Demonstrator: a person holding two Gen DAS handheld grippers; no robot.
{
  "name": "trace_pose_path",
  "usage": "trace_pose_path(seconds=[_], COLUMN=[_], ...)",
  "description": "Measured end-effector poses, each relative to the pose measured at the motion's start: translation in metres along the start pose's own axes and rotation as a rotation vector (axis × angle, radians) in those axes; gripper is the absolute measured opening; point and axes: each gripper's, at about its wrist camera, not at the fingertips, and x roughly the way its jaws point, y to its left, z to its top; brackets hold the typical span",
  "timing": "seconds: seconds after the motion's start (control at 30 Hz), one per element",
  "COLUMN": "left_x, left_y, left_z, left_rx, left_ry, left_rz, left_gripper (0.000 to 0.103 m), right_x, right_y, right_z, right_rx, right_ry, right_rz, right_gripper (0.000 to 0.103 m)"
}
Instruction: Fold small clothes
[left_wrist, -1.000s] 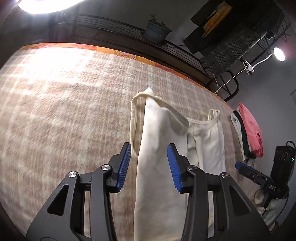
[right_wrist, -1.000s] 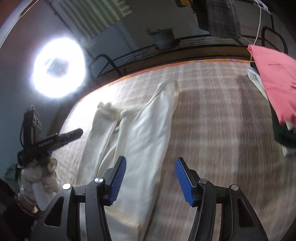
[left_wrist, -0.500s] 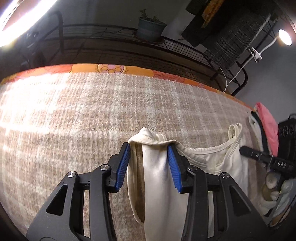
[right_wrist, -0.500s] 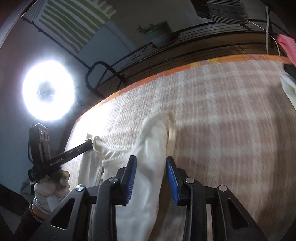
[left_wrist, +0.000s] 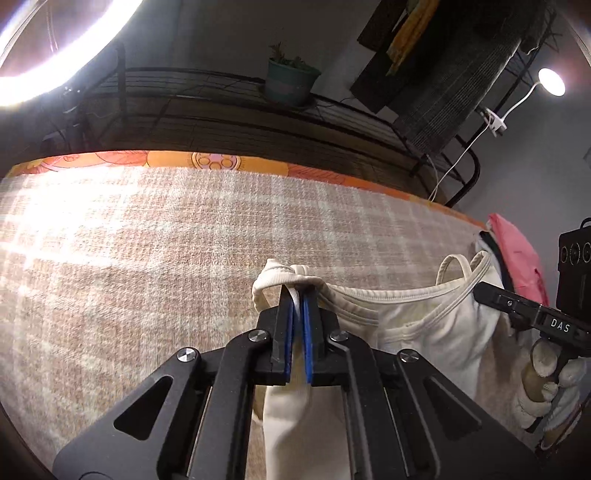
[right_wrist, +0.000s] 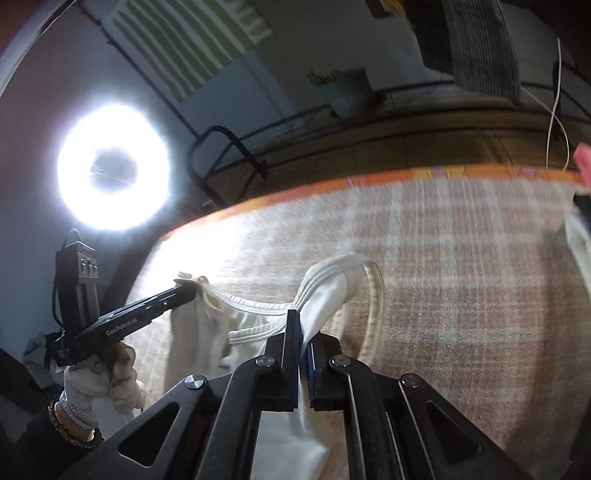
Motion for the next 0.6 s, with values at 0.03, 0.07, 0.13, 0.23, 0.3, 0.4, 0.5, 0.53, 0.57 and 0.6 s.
trace_pose_path(seconds=[0.03,0.07,0.13,0.23,0.3,0.4,0.5,0.53,0.57,0.6], left_x=[-0.007,-0.014,-0.031,-0.055,-0.069,-0.09,-0.109,-0.113,-0.117,-0.12], left_y=[-0.001,-0.003,-0.007,-0.013,-0.015,-0.019,-0.022,-0.023,-0.023,-0.024], left_z=[-0.003,-0.005,-0.014,-0.028,-0.039,-0.06,-0.086,-0.094,-0.101,-0.111], left_rx=[0.003,0.008,0.021,0.038,0.046,0.063,0.082,0.086,0.088,0.092], left_ry=[-0.005,-0.01,-0.019,-0.031,-0.034,-0.031,-0.021,-0.016,-0.009,0.003], left_rz=[-0.003,-0.005,-0.013,-0.021,-0.022,-0.02,-0.011,-0.01,-0.01,-0.007], left_gripper=[0.002,0.002,0.002,0.002,0.002,0.002,0.002,0.002,0.002,0.002], right_x=[-0.006,-0.014,-0.026,-0.046,-0.059,-0.075,-0.09,-0.094,-0.097,-0.1], right_y=[0.005,0.011,0.019,0.033,0.042,0.054,0.065,0.07,0.073,0.077], right_z=[-0.001,-0.004,-0.01,-0.022,-0.033,-0.053,-0.077,-0.085,-0.094,-0.103], right_rx=[-0.013,-0.028,-0.047,-0.075,-0.089,-0.113,-0.142,-0.154,-0.165,-0.173], right_ry=[-0.008,-0.015,-0.019,-0.024,-0.027,-0.018,0.001,0.009,0.015,0.022], right_rz=[-0.003,-0.006,-0.01,-0.017,-0.018,-0.032,-0.042,-0.046,-0.051,-0.056], right_gripper=[0.0,0.0,0.0,0.0,0.0,0.0,0.0,0.0,0.0,0.0])
